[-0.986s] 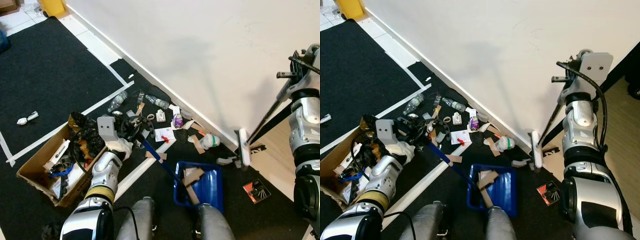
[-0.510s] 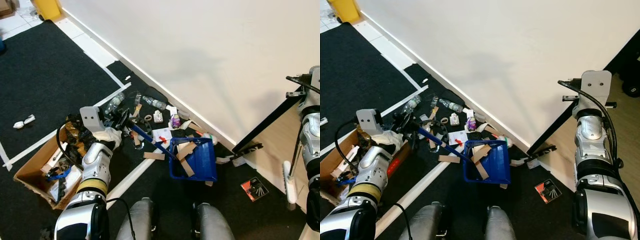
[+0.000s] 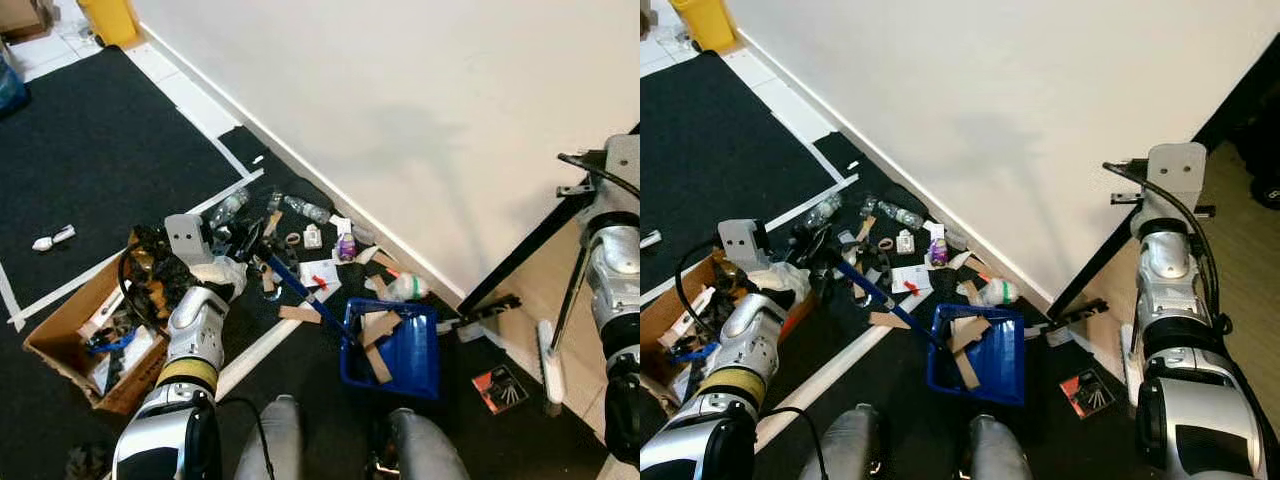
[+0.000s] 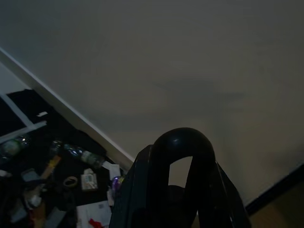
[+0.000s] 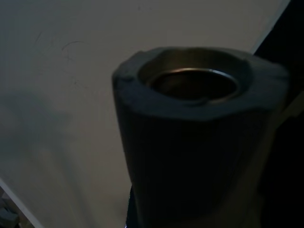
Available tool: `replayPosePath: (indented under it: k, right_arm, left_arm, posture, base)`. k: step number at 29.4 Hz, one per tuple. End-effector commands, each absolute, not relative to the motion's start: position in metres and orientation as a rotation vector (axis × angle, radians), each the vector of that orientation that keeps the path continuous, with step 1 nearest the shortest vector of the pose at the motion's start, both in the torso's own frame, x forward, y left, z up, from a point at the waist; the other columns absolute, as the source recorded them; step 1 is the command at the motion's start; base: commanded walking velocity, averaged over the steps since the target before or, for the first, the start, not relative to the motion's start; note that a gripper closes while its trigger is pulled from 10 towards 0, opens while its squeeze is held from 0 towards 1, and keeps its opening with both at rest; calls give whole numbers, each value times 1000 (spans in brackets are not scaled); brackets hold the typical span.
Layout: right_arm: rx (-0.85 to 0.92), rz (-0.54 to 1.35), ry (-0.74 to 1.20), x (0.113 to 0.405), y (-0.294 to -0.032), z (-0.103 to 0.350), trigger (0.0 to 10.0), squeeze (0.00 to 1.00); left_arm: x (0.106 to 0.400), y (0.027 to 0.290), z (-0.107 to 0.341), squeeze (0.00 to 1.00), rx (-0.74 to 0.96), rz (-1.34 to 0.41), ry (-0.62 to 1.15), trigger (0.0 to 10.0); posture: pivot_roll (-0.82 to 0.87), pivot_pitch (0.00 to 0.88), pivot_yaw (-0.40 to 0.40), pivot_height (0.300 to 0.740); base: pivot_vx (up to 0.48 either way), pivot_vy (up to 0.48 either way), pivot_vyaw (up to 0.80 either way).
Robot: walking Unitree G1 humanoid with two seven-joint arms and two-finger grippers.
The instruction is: Sweep floor
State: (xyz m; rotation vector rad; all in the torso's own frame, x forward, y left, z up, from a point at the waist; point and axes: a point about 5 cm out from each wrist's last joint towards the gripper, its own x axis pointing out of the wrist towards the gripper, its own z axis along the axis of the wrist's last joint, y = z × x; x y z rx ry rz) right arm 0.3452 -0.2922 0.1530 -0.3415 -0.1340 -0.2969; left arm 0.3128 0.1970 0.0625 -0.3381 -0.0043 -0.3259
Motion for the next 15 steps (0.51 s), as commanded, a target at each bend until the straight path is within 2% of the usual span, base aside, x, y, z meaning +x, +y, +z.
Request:
replayPosePath:
  k: [1, 15]
  right_arm:
    - [-363, -303, -128, 345, -293, 153, 10000, 0]
    - [-345, -302, -114, 346, -289, 150, 10000, 0]
  left_arm:
    - [312, 201, 65, 0, -350, -325, -22, 10000]
    - [313, 203, 65, 0, -350, -327, -17, 10000]
  posture:
    - [103, 60, -37, 740]
    - [111, 63, -34, 740]
  base:
    - [259, -401, 0]
    - [263, -399, 0]
